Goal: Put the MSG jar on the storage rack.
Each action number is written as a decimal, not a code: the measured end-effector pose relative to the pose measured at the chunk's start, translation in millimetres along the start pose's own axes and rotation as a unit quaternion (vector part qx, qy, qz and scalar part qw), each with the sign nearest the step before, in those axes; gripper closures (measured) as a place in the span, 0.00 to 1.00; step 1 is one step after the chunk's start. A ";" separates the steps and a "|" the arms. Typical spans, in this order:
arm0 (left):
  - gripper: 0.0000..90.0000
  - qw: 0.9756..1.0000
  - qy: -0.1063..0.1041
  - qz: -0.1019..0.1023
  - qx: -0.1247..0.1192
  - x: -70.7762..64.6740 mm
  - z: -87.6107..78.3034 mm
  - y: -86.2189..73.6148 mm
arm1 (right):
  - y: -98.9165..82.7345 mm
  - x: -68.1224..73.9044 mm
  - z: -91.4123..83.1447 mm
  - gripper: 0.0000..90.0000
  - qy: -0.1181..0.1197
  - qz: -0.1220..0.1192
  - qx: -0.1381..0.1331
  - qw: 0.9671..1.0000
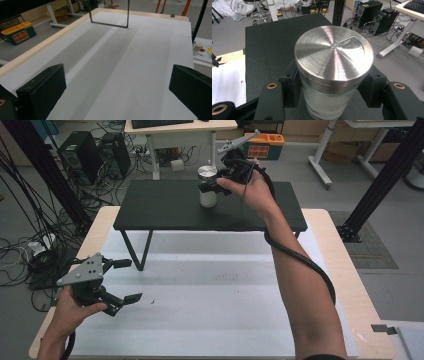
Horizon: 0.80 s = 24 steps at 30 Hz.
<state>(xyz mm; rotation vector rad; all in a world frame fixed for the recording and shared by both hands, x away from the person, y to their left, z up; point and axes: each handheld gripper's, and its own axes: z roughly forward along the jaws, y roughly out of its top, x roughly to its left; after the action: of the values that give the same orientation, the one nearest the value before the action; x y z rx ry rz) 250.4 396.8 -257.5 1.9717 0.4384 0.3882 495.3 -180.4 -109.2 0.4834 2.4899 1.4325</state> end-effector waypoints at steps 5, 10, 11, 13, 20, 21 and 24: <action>0.01 1.000 0.000 -0.003 0.001 0.5 -0.9 -1.1 | 0.2 -0.4 -1.1 0.47 0.001 0.000 0.002 1.000; 0.01 1.000 0.002 -0.003 0.003 -0.1 -3.4 -0.4 | -0.9 4.8 -2.7 0.30 -0.010 0.000 -0.008 1.000; 0.01 1.000 0.004 -0.002 0.004 -0.6 -4.0 0.0 | -1.1 4.8 -4.3 0.29 -0.011 0.004 -0.009 1.000; 0.01 1.000 0.005 -0.002 0.006 0.1 -4.9 0.9 | -0.7 6.8 -10.3 0.26 -0.018 0.001 -0.008 1.000; 0.01 1.000 0.008 -0.003 0.002 0.9 -4.2 3.9 | -20.8 9.8 -54.4 0.03 -0.011 0.021 -0.032 0.999; 0.01 1.000 0.009 -0.001 0.001 0.5 -4.3 4.6 | -28.0 12.1 -66.8 0.03 -0.008 0.020 -0.042 0.999; 0.01 1.000 0.008 0.000 -0.001 0.2 -3.9 6.9 | -41.6 22.4 -95.3 0.02 -0.008 0.014 -0.045 0.999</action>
<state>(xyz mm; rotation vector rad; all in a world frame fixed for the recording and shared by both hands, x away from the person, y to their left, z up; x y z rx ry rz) 249.7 397.1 -249.6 1.9678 0.4471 0.4049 433.8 -266.6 -98.7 0.5133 2.4035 1.5371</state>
